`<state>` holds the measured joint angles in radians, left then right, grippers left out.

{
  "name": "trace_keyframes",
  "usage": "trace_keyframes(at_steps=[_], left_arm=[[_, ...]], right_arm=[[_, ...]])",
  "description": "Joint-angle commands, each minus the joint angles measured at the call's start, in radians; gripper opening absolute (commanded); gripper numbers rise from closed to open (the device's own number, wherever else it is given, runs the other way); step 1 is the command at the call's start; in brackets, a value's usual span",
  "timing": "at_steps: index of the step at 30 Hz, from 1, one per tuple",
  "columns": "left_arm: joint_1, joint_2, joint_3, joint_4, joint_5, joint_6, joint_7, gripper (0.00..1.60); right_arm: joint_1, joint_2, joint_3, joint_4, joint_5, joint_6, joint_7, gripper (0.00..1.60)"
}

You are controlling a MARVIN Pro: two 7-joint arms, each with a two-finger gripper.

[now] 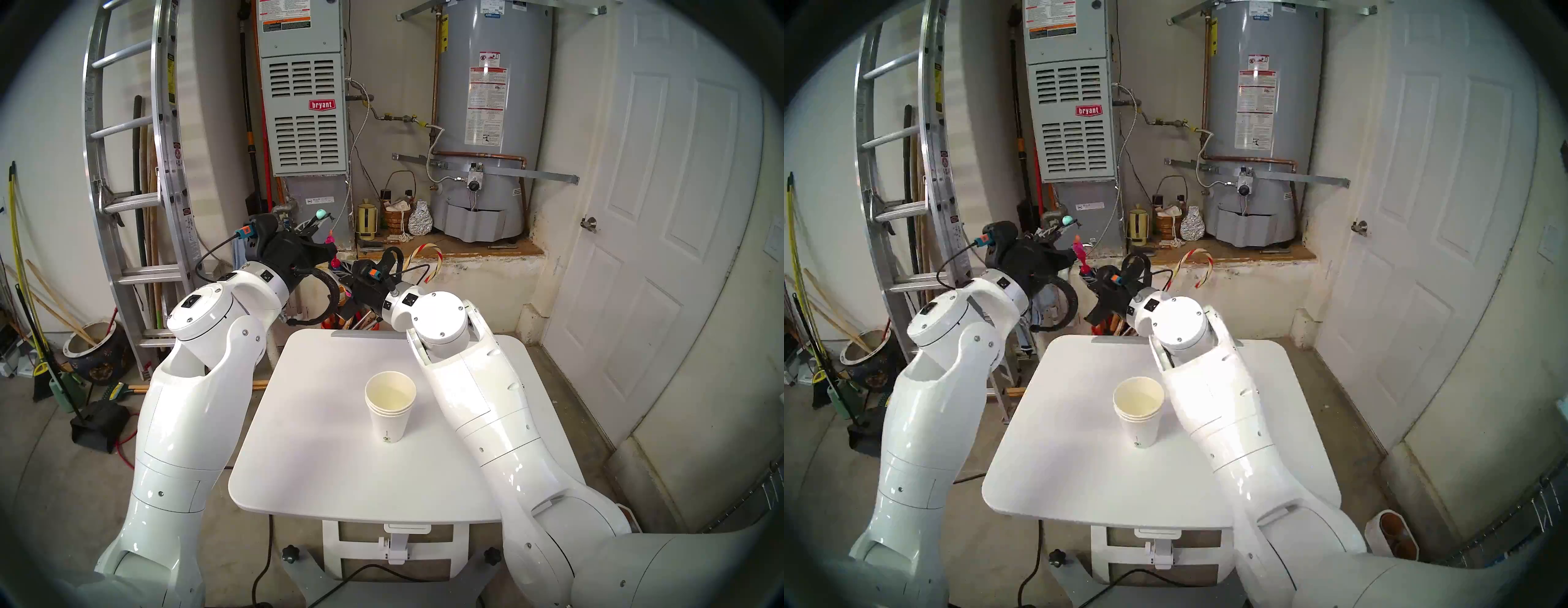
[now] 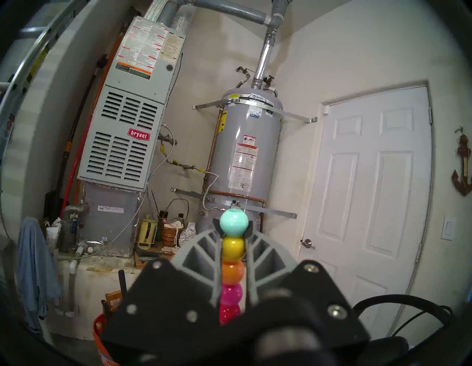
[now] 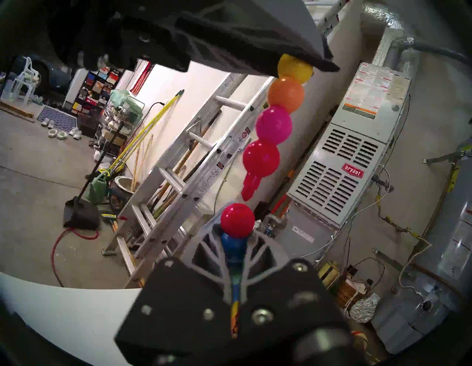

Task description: Switch the marker to another color

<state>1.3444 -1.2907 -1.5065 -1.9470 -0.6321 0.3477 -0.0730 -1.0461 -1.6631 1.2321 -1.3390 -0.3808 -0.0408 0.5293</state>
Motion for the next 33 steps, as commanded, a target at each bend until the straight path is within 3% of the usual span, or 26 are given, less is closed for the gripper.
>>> trace_keyframes(at_steps=[1,33], left_arm=[[-0.012,-0.002,-0.006,-0.018,-0.001,-0.007,0.000,0.00],[-0.004,-0.016,-0.012,-0.006,0.014,-0.008,-0.024,0.00]], right_arm=[[0.018,-0.008,0.000,-0.021,0.000,-0.003,-0.003,0.00],[0.019,-0.008,-0.001,-0.033,0.000,-0.004,-0.005,0.00]])
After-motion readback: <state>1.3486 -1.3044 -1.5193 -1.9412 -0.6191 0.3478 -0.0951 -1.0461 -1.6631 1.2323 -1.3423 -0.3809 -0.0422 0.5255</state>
